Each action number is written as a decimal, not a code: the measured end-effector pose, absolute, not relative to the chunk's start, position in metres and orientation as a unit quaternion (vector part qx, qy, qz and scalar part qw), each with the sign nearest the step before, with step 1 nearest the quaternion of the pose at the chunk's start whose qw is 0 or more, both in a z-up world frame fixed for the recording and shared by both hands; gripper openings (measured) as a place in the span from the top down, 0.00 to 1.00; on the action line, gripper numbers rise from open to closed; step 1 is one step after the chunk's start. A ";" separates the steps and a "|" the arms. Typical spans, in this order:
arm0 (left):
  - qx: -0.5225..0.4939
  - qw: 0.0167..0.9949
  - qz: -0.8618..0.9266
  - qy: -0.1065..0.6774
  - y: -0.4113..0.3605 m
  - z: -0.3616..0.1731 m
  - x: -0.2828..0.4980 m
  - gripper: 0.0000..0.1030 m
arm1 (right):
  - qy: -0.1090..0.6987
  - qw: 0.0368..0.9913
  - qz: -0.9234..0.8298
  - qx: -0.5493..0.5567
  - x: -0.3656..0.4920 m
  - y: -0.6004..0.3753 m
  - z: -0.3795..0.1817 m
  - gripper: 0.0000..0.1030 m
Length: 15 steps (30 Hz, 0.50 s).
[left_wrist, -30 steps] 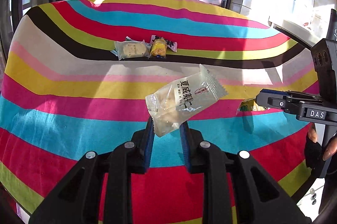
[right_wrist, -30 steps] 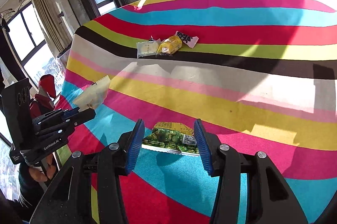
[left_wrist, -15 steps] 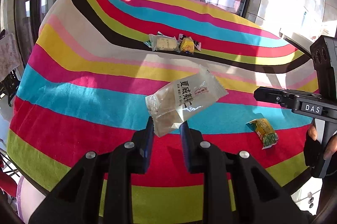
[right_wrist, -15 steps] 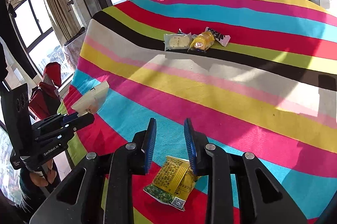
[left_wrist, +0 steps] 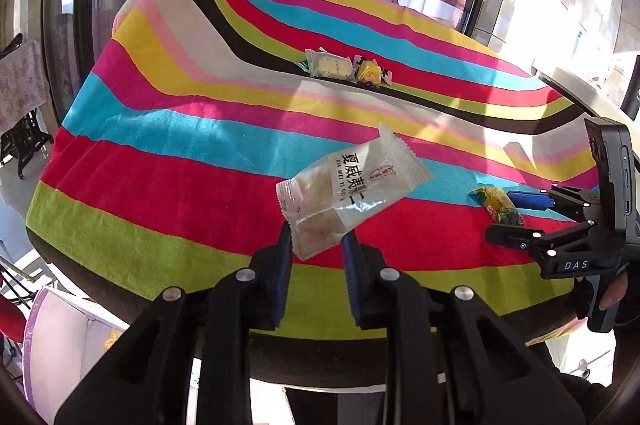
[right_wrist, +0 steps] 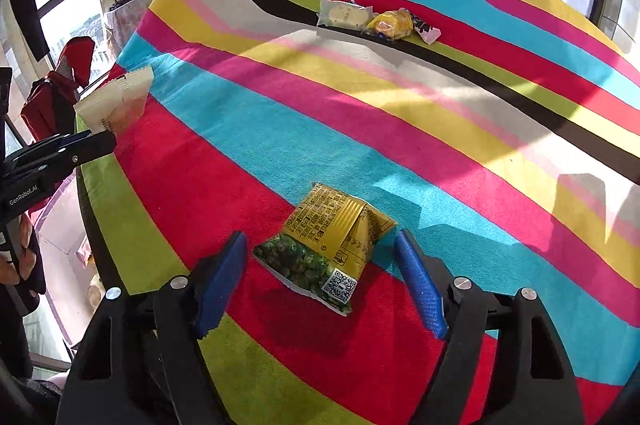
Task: Organize snacks
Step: 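Carry both bags to the white box and open both grippers over it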
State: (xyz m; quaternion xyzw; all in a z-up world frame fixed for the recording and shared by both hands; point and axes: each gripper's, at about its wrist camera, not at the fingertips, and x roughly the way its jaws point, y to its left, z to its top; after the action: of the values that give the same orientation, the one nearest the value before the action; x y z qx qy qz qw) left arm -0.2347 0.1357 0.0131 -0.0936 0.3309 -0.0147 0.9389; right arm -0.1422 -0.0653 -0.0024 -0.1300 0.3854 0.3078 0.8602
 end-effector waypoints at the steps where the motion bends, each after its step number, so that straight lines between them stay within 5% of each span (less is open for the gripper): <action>1: -0.095 0.940 -0.013 0.329 0.138 0.015 -0.240 0.77 | 0.380 0.861 0.311 -0.132 -0.144 -0.060 -0.001 0.56; 15: -0.128 0.931 0.087 0.332 0.195 0.018 -0.322 0.76 | 0.328 0.805 0.463 -0.176 -0.213 0.035 0.027 0.60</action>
State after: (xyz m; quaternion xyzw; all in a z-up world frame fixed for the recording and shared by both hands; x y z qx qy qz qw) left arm -0.3224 0.1954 0.0181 -0.1284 0.3318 0.0869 0.9305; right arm -0.2131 0.0355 0.0271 -0.1757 0.3278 0.4627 0.8047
